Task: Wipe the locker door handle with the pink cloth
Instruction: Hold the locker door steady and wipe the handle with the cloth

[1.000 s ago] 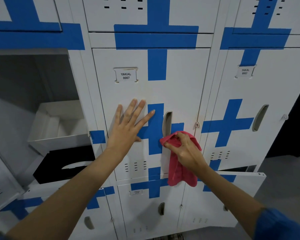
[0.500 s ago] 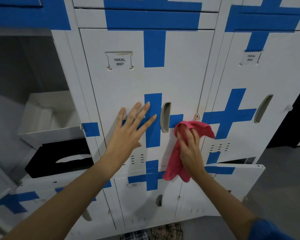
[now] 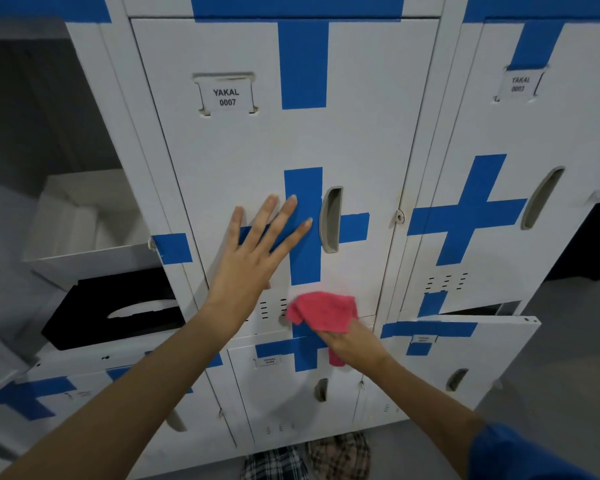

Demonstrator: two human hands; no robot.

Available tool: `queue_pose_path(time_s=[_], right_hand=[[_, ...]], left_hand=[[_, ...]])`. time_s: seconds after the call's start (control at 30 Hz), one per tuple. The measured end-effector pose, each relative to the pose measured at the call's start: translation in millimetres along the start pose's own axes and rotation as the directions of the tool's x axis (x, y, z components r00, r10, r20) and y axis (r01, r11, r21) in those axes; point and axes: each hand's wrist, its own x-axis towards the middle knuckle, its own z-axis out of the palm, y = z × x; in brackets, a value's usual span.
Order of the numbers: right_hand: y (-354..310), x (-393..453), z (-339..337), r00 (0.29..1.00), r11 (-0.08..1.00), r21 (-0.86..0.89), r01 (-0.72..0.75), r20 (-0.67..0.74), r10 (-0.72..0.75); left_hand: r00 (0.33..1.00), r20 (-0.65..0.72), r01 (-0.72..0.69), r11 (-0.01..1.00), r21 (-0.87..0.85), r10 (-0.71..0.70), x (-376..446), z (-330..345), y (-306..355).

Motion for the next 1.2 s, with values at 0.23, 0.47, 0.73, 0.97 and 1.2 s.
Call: queue_pose_path(time_s=[0.23, 0.47, 0.73, 0.97, 1.2], right_hand=[[33, -17, 8, 0.994, 0.982, -0.183, 0.055, 0.102, -0.036], [64, -57, -15, 0.969, 0.973, -0.141, -0.181, 0.142, 0.201], [11, -18, -6, 0.984, 0.992, -0.114, -0.049, 0.167, 0.068], [-1, -3, -15, 0.980, 0.998, -0.059, -0.032, 0.196, 0.043], [43, -40, -40, 0.976, 0.984, 0.028, -0.176, 0.133, 0.171]], left_hand=[[1.000, 0.015, -0.010, 1.000, -0.005, 0.010, 0, -1, -3], [1.000, 0.016, -0.013, 1.000, 0.006, 0.013, 0, -2, -4], [0.999, -0.033, -0.036, 0.999, 0.016, 0.036, -1, -4, -8], [0.994, -0.063, 0.085, 0.995, -0.054, -0.089, 1, -11, -30], [0.992, -0.065, 0.102, 0.991, -0.085, -0.108, 1, -12, -40]])
